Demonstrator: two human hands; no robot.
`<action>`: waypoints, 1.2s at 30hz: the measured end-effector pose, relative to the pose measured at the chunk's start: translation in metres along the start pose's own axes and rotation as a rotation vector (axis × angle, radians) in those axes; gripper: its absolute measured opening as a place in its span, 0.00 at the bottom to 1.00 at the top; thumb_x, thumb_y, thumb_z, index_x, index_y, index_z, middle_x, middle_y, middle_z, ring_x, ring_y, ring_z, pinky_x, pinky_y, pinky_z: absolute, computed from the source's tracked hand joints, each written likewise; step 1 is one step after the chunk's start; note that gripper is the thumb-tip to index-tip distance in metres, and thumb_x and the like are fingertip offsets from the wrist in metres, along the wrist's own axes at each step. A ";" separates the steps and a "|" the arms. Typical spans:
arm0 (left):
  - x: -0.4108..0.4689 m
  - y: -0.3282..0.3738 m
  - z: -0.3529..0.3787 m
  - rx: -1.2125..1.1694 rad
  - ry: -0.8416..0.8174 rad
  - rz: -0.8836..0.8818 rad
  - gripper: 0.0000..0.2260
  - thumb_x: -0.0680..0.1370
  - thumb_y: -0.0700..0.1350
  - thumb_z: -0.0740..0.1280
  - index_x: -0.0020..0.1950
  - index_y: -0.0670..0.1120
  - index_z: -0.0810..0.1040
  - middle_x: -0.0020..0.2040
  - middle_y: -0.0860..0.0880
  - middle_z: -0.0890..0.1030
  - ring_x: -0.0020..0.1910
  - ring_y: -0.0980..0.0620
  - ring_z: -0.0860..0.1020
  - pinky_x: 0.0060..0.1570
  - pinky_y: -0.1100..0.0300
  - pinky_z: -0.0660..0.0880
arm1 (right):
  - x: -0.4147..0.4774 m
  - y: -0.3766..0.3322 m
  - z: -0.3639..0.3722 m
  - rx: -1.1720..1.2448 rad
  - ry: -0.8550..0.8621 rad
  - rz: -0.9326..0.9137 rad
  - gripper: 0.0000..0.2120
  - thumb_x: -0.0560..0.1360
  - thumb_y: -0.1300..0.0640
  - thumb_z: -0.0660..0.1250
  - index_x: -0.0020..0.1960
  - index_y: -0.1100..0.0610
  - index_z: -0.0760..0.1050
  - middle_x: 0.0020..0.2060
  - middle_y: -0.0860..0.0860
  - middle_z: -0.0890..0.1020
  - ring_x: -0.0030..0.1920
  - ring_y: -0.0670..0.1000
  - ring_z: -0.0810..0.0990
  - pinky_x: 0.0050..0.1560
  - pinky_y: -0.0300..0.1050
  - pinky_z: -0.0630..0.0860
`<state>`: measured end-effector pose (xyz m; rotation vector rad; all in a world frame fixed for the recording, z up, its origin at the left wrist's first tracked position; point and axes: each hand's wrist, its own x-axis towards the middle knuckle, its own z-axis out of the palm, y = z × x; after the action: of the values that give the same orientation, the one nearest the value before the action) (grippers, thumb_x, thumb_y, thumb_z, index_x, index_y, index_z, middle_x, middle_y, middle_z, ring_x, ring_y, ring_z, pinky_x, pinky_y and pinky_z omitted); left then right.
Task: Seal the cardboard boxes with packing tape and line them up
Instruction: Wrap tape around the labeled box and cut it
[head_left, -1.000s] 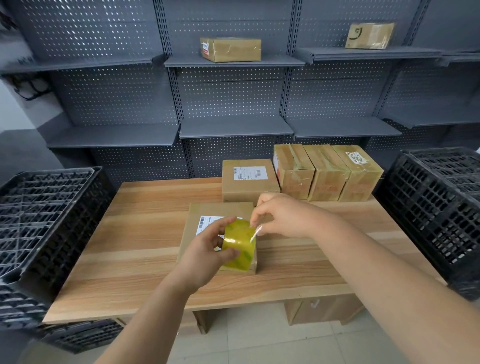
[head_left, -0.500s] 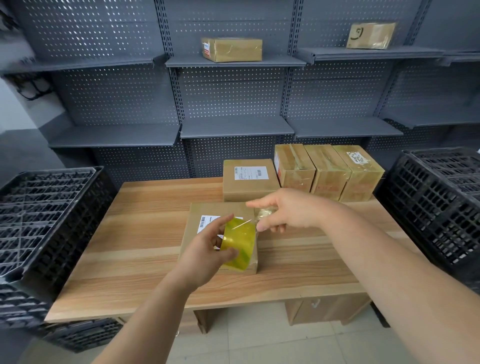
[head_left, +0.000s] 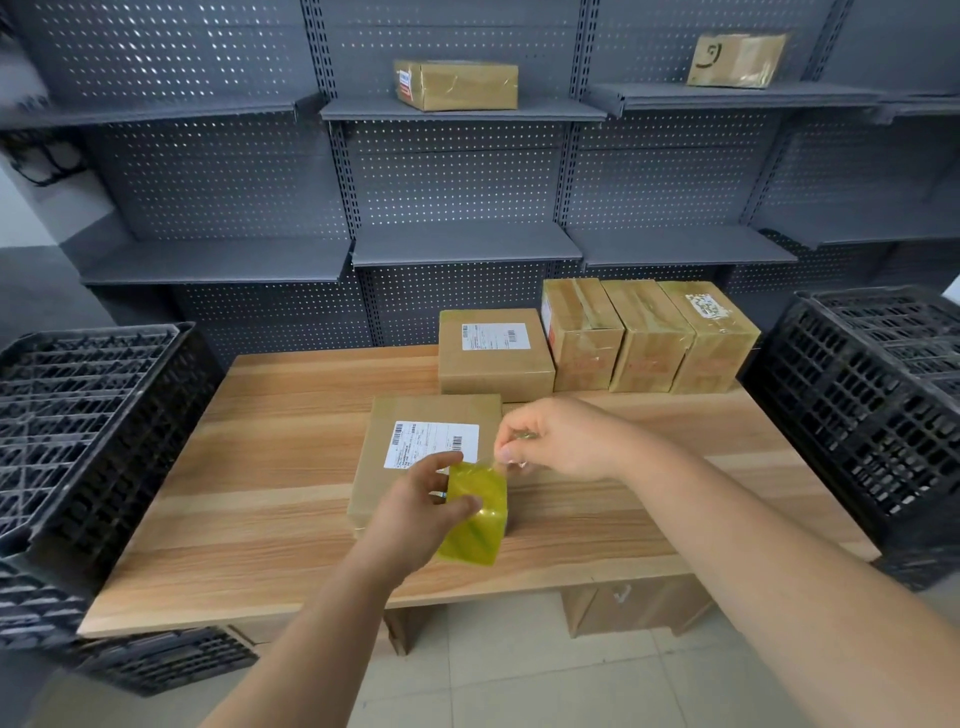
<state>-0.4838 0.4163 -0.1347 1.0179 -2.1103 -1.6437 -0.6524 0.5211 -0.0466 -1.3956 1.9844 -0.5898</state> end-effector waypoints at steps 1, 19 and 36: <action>0.000 -0.003 0.000 -0.001 0.006 -0.018 0.20 0.73 0.46 0.75 0.62 0.58 0.75 0.51 0.53 0.81 0.48 0.53 0.81 0.47 0.60 0.77 | -0.002 0.000 0.002 0.109 -0.026 0.004 0.05 0.80 0.58 0.66 0.47 0.55 0.80 0.46 0.51 0.86 0.47 0.50 0.85 0.53 0.44 0.80; -0.004 -0.032 0.027 -0.243 -0.248 -0.117 0.31 0.64 0.36 0.79 0.63 0.53 0.74 0.55 0.46 0.82 0.52 0.49 0.82 0.51 0.54 0.80 | 0.017 0.044 0.018 0.619 -0.027 0.196 0.01 0.79 0.62 0.66 0.48 0.59 0.74 0.41 0.55 0.80 0.48 0.52 0.81 0.57 0.50 0.80; 0.025 -0.048 0.088 -0.192 -0.025 -0.348 0.15 0.65 0.51 0.78 0.48 0.61 0.80 0.49 0.40 0.83 0.40 0.51 0.80 0.42 0.57 0.77 | 0.046 0.119 0.017 0.881 -0.110 0.182 0.08 0.74 0.73 0.68 0.45 0.63 0.73 0.34 0.59 0.79 0.35 0.55 0.80 0.40 0.51 0.83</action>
<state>-0.5376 0.4592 -0.2117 1.3631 -1.8199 -1.9813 -0.7292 0.5180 -0.1491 -0.6750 1.4371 -1.0942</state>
